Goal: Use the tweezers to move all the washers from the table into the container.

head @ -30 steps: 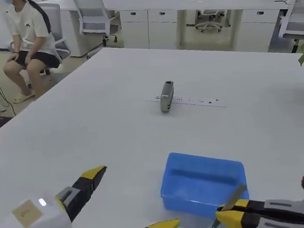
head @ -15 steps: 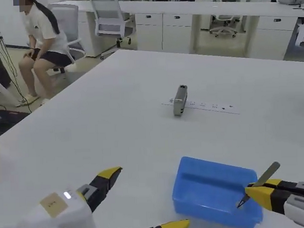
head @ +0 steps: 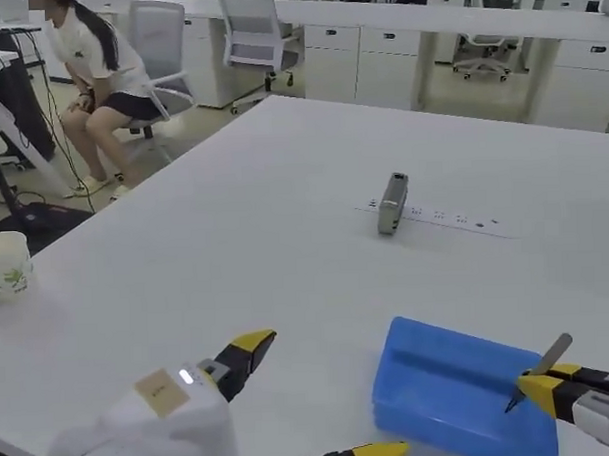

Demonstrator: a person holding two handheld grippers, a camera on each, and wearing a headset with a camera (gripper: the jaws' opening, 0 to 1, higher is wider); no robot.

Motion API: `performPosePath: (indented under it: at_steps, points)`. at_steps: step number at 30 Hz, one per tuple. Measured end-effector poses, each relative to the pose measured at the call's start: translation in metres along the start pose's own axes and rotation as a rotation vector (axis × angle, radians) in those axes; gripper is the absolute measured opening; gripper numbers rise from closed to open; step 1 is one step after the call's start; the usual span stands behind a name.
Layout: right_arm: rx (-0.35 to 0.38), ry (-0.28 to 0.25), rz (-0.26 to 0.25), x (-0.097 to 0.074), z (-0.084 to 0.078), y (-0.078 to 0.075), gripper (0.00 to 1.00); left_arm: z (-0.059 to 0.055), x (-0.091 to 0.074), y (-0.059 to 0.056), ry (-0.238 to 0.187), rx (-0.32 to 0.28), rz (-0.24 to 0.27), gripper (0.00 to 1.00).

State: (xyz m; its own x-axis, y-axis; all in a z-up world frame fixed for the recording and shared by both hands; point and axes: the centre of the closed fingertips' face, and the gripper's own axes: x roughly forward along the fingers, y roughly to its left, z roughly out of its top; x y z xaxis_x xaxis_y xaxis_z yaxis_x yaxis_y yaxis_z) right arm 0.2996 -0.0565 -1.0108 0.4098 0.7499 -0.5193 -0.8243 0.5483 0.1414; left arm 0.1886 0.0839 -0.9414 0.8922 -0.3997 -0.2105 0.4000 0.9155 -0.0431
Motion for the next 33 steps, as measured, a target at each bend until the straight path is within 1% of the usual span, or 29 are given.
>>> performPosePath:
  at_steps: [4,10,19,25,29,31,33]
  points:
    - [-0.002,0.025,-0.011,0.006,-0.008,0.000,0.03,-0.001,0.000,0.001,0.004,0.002,0.002,0.87]
    - [-0.014,0.047,-0.019,0.009,-0.012,0.000,0.03,-0.002,-0.001,0.003,0.006,-0.004,0.005,0.85]
    - [-0.010,0.046,-0.021,0.009,-0.010,0.003,0.03,-0.003,-0.001,0.003,0.013,-0.007,0.005,0.84]
    - [-0.004,0.023,-0.029,0.005,-0.005,0.002,0.03,-0.002,-0.001,0.003,0.010,-0.010,0.006,0.84]
    - [-0.005,-0.003,-0.035,-0.001,0.001,0.004,0.03,-0.003,-0.001,0.004,0.013,-0.007,0.010,0.84]
    - [-0.023,-0.006,-0.020,-0.002,0.003,0.007,0.01,-0.003,-0.001,0.004,0.011,-0.007,0.011,0.84]
    - [-0.028,0.005,-0.016,-0.002,0.002,0.008,0.01,-0.003,-0.002,0.004,0.013,-0.007,0.009,0.84]
